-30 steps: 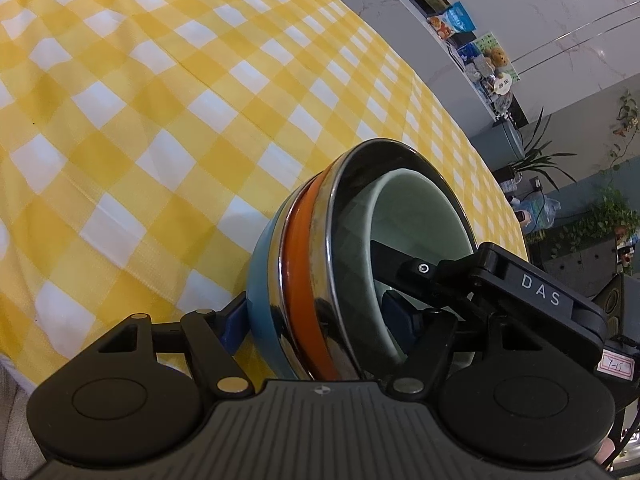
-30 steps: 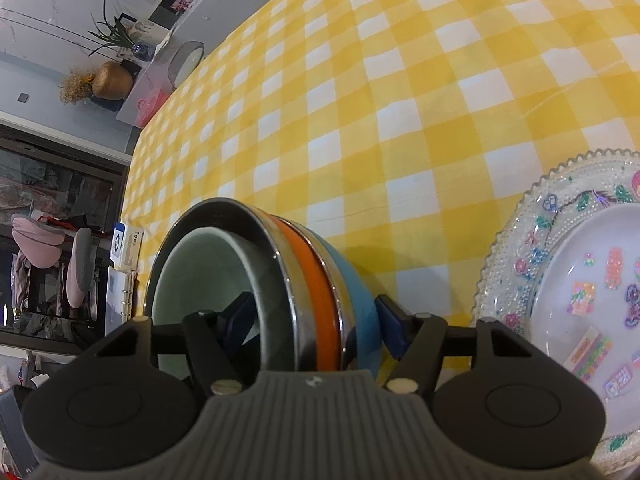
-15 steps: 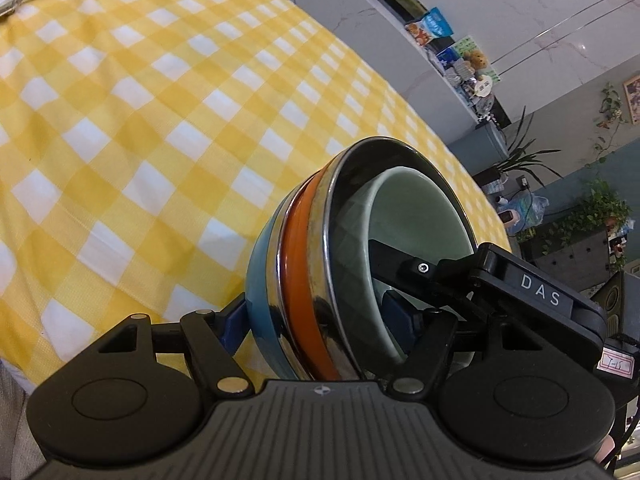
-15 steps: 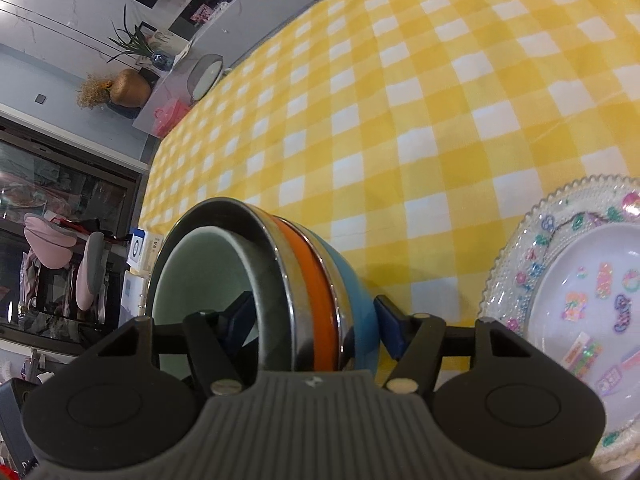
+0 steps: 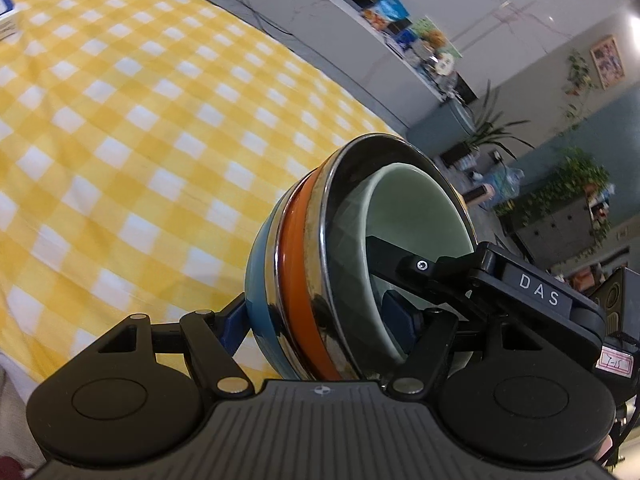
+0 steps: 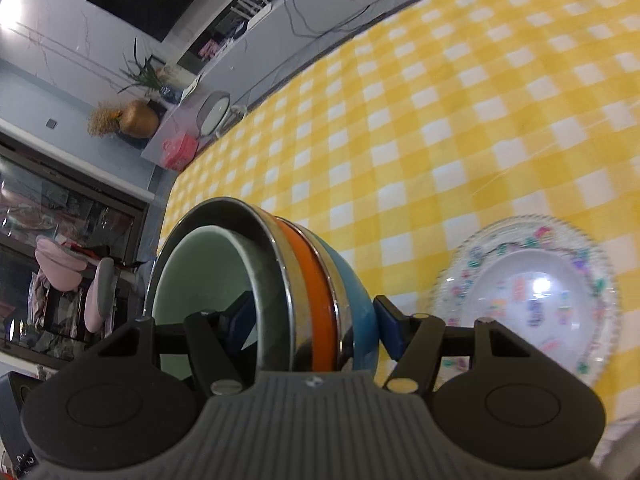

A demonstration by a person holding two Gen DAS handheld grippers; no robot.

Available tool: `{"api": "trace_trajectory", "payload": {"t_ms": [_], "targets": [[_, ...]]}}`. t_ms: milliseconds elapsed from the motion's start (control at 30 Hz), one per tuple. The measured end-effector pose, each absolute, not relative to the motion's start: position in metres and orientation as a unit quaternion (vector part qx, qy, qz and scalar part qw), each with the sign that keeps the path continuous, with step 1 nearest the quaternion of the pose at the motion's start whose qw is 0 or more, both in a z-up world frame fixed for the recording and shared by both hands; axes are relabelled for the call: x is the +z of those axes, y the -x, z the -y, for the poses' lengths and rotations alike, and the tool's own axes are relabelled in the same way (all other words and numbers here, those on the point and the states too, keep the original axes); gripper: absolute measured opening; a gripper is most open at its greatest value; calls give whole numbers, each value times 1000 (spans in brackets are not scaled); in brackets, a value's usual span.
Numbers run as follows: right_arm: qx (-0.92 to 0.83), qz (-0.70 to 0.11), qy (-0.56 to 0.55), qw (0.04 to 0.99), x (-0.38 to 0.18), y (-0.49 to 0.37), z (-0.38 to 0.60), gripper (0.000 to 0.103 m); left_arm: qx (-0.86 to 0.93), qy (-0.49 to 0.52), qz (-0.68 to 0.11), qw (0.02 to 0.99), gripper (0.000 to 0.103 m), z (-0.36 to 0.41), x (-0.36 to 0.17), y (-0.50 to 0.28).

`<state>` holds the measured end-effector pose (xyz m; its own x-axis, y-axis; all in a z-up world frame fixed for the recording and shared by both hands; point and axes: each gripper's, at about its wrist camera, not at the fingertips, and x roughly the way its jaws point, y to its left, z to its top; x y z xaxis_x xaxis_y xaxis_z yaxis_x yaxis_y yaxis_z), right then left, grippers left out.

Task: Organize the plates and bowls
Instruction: 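Lift the bowl stack with both grippers and lower it onto the plate stack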

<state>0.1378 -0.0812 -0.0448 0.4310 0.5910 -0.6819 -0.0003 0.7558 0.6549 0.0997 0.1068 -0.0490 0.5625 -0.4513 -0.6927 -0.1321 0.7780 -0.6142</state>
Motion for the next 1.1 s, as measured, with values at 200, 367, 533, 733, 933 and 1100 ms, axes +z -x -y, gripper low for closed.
{"api": "trace_trajectory", "payload": {"t_ms": [200,367,533,733,933,1100], "targets": [[171,-496,-304,795,-34,-127,108,63,-111,307,-467,821,81,-82,-41,-102],[155,-494,-306,799,-30,-119,133,63,-133,300,-475,817,81,-61,-44,-105],[139,-497,-312,797,-41,-115,156,63,-142,293,-490,809,81,-39,-58,-111],[125,-507,-321,790,-64,-117,175,63,-140,291,-503,801,81,-22,-79,-119],[121,-523,-333,775,-89,-124,181,63,-130,282,-521,795,81,-17,-96,-126],[116,-536,-333,767,-104,-128,180,63,-128,283,-531,788,81,-15,-108,-127]]}}
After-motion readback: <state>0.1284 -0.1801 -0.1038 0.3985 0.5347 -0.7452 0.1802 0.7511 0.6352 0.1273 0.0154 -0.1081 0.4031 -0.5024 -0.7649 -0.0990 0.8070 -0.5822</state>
